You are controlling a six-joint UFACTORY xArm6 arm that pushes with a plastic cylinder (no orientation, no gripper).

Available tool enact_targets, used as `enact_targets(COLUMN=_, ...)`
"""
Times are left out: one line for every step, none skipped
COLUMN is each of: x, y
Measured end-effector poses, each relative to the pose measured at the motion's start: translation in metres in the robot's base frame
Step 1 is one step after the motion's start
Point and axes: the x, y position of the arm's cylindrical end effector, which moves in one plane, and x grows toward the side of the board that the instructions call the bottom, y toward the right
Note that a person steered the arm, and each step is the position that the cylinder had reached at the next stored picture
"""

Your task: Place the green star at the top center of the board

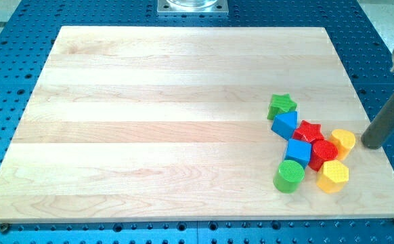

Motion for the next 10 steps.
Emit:
enact_targets(x=0.023, y=-0.014)
enact_targets(x=0.024, y=-0.090)
enact_targets(x=0.024, y=-0.096)
enact_targets(x=0.016, y=-0.096)
enact_targets(x=0.007, y=-0.116)
enact_targets(x=-0.002, y=-0.096)
enact_targets(x=-0.008, y=-0.090)
enact_targets(x=-0.015, y=-0.101)
enact_targets(x=-0.003, y=-0.061)
enact_targets(x=-0.027, y=-0.053)
